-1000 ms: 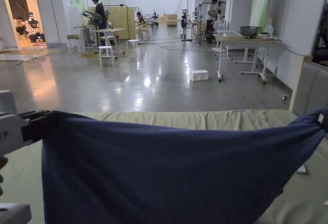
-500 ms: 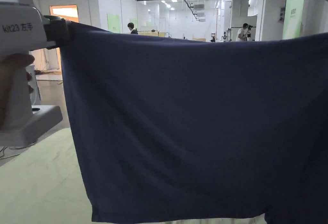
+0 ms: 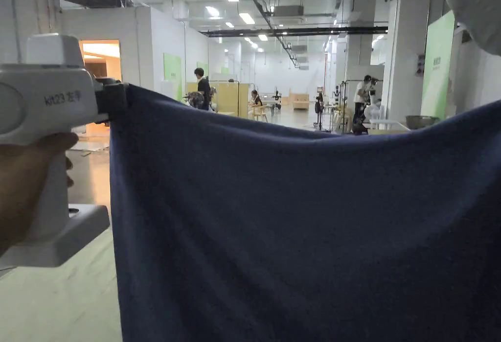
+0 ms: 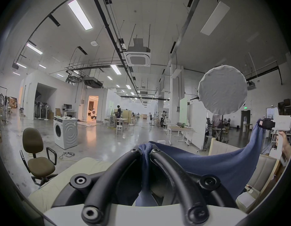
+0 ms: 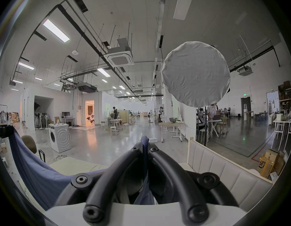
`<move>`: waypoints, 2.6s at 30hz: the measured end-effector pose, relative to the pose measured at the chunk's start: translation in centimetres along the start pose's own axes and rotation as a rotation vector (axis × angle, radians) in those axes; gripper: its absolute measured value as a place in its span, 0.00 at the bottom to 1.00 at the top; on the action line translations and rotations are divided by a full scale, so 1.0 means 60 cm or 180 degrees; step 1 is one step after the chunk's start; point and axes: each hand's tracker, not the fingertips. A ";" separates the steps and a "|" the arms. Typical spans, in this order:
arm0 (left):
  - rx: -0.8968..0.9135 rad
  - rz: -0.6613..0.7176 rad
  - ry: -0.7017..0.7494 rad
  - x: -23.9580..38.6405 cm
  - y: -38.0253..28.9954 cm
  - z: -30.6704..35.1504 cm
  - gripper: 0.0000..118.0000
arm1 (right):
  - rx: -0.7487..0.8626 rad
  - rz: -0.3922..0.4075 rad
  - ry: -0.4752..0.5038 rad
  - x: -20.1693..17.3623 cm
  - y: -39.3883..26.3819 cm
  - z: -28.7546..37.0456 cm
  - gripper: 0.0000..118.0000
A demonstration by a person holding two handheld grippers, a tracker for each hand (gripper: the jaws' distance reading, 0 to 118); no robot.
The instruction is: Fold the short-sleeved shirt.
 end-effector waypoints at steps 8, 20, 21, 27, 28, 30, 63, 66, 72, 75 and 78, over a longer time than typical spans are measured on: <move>-0.0179 -0.0020 0.0045 0.003 -0.049 -0.068 0.06 | 0.0119 0.0226 -0.0098 -0.029 -0.031 -0.039 0.04; -0.0371 0.0343 0.0038 -0.013 -0.118 -0.231 0.06 | 0.0003 0.0205 -0.0128 -0.041 -0.100 -0.206 0.04; -0.0391 0.0339 0.0048 -0.015 -0.121 -0.250 0.06 | -0.0025 0.0220 -0.0147 -0.043 -0.107 -0.224 0.04; -0.0445 0.0337 0.0153 -0.025 -0.152 -0.339 0.06 | -0.0300 0.0162 -0.0352 -0.057 -0.132 -0.314 0.04; -0.0533 0.0224 0.0227 -0.025 -0.158 -0.352 0.06 | -0.0405 0.0110 -0.0379 -0.058 -0.140 -0.326 0.04; -0.0551 0.0011 0.0254 -0.019 -0.167 -0.363 0.06 | -0.0342 0.0353 -0.0419 -0.065 -0.145 -0.344 0.04; -0.2228 0.1036 -0.0219 -0.099 -0.793 0.042 0.06 | -0.2146 -0.0955 -0.0603 0.008 -0.790 0.180 0.04; -0.2228 0.1062 -0.0141 -0.093 -0.824 0.111 0.06 | -0.2350 -0.1094 -0.0754 0.007 -0.823 0.260 0.04; -0.2467 0.1111 -0.0054 -0.086 -0.862 0.172 0.06 | -0.2648 -0.0981 -0.0770 0.011 -0.872 0.318 0.04; -0.2551 0.1173 -0.0022 -0.095 -0.885 0.174 0.06 | -0.2699 -0.0962 -0.0781 0.009 -0.888 0.314 0.04; -0.2554 0.1231 0.0018 -0.098 -0.888 0.170 0.06 | -0.2723 -0.0959 -0.0752 0.019 -0.892 0.311 0.04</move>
